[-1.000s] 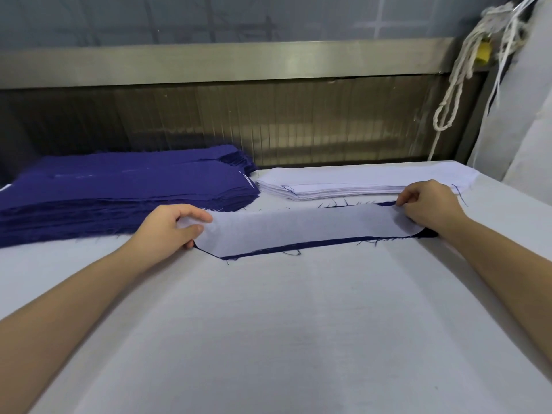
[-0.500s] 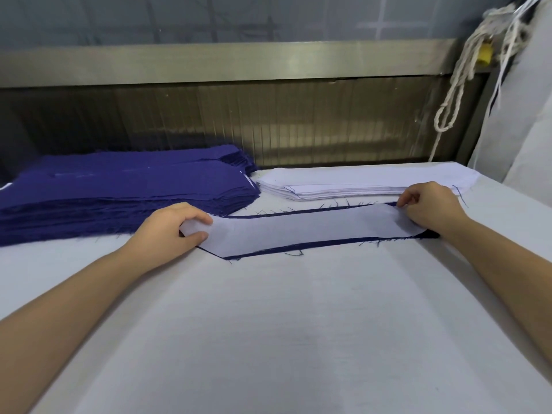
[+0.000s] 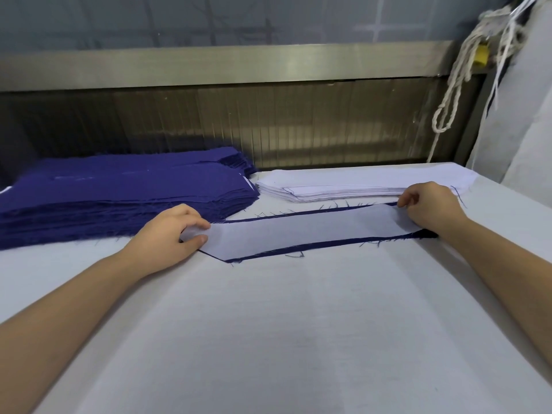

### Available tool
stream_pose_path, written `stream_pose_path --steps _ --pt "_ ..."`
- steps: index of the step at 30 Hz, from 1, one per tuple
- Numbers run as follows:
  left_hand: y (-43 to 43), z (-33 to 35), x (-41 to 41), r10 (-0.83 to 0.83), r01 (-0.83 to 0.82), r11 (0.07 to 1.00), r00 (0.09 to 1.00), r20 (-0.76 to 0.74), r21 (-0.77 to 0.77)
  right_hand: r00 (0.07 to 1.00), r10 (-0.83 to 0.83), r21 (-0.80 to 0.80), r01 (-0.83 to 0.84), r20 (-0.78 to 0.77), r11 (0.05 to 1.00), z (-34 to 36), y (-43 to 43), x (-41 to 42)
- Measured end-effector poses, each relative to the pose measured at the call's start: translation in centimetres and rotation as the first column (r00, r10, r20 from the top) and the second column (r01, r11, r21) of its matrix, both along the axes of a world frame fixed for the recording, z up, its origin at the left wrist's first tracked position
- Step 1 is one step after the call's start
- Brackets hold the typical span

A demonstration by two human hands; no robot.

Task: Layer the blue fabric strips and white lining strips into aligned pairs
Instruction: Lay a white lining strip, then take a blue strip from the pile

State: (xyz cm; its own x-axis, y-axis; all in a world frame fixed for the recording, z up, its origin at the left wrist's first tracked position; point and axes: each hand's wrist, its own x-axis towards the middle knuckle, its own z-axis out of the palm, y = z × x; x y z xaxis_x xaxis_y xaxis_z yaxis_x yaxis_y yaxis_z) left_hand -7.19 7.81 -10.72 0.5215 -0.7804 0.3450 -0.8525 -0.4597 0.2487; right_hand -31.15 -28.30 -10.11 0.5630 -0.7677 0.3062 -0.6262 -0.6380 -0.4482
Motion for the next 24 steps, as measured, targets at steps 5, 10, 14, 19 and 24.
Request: stream_pose_path --steps 5,10,14,19,24 --pt "0.0 -0.2 0.0 0.021 -0.019 0.999 0.999 0.050 -0.043 0.999 -0.010 -0.006 0.009 -0.048 1.000 0.1 0.1 -0.2" --pt "0.0 -0.1 0.2 0.057 -0.052 0.997 0.995 0.083 -0.066 0.956 -0.142 -0.193 0.093 -0.257 0.977 0.0 0.1 -0.3" --pt "0.0 -0.1 0.0 0.087 -0.082 0.994 0.993 0.085 -0.067 0.841 -0.325 -0.376 0.159 -0.433 0.913 0.0 0.5 -0.4" --pt "-0.4 0.5 -0.5 0.106 -0.099 0.993 0.988 0.112 -0.067 0.905 -0.234 -0.457 0.049 -0.356 0.888 0.1 1.7 0.7" --pt "-1.5 1.0 -0.5 0.079 -0.069 0.996 0.981 0.175 -0.064 0.966 0.068 -0.452 -0.179 -0.251 0.874 0.6 3.7 3.2"
